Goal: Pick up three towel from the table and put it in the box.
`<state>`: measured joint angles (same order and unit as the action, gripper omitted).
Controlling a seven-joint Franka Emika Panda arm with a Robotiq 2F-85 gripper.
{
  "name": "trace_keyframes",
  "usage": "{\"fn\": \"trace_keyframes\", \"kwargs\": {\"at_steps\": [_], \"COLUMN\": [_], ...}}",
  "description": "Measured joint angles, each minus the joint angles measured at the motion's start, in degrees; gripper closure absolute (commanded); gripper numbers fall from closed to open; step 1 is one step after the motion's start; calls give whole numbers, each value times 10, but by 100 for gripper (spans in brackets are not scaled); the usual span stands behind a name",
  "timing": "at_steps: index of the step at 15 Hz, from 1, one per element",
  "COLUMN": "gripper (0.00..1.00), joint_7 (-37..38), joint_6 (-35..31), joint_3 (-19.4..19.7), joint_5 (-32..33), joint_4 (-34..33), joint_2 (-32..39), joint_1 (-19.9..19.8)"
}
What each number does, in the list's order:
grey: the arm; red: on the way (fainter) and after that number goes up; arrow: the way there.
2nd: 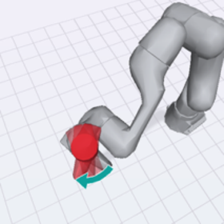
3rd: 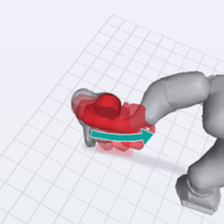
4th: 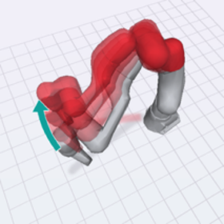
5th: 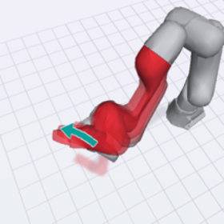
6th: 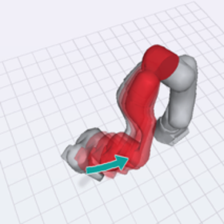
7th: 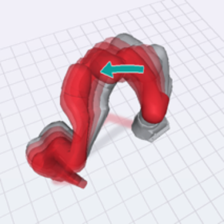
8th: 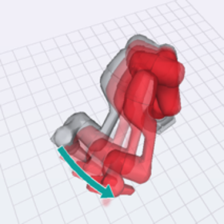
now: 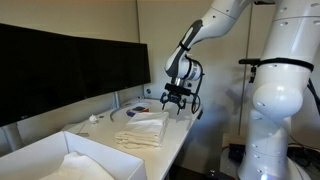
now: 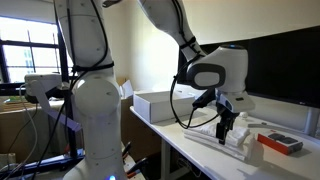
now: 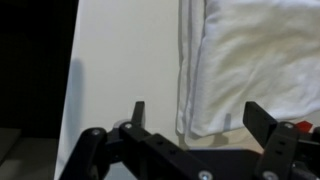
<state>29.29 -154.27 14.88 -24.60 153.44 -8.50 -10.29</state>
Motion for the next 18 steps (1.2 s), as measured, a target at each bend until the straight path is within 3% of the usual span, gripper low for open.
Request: {"fn": "trace_keyframes", "kwargs": {"at_steps": [7, 14, 18], "gripper": [0, 0, 0], "joint_7": [-38, -122, -124], "joint_6": [0, 0, 0], "joint_3": [-4, -11, -30], "joint_5": [-49, -142, -158], "joint_4": [-26, -95, -138], "joint_2": [39, 107, 151], "joint_1": [4, 25, 38]}}
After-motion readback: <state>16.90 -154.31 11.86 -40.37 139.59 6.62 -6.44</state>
